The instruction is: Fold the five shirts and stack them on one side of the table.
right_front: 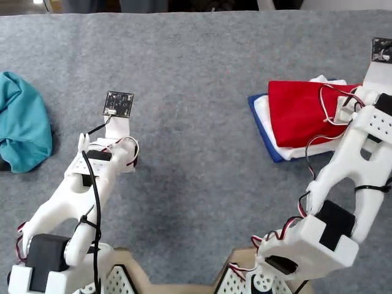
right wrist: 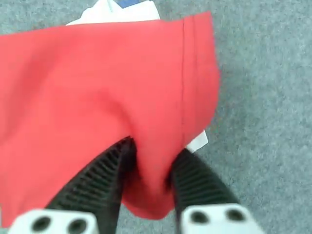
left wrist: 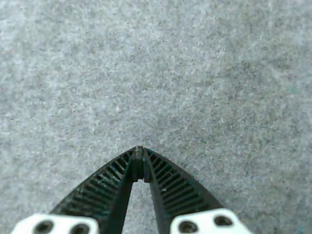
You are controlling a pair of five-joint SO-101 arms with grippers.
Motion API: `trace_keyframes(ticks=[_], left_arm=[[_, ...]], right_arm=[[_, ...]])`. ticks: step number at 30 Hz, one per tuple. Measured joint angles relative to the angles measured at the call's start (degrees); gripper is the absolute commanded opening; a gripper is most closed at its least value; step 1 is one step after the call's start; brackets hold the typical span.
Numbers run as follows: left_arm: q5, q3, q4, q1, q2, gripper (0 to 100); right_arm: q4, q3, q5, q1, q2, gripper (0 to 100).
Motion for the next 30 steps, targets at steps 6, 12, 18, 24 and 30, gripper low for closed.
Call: trace_keyframes(ticks=[6,12,18,24,30], left_arm=[[0.00,0.00,0.00,0.00,0.00,3],[0.00,0.00,0.00,0.00,0.00,3],[0.00,0.00,0.00,0.00,0.00,3],[0.00,0.00,0.00,0.00,0.00,3],[0.00,0.00,0.00,-0.44,0.00,3]], right_arm=[[2.11,-3.16,0.00,1.41,0.00,36.9],[7.30,-11.25,-2.37,1.49,0.79,5.2],[7.30,-12.22,-4.22,1.93,9.32,2.8],[6.15,-12.75,-8.44,3.43,19.52,2.9],[6.95,-16.44,-8.70,2.64,19.60,2.9]])
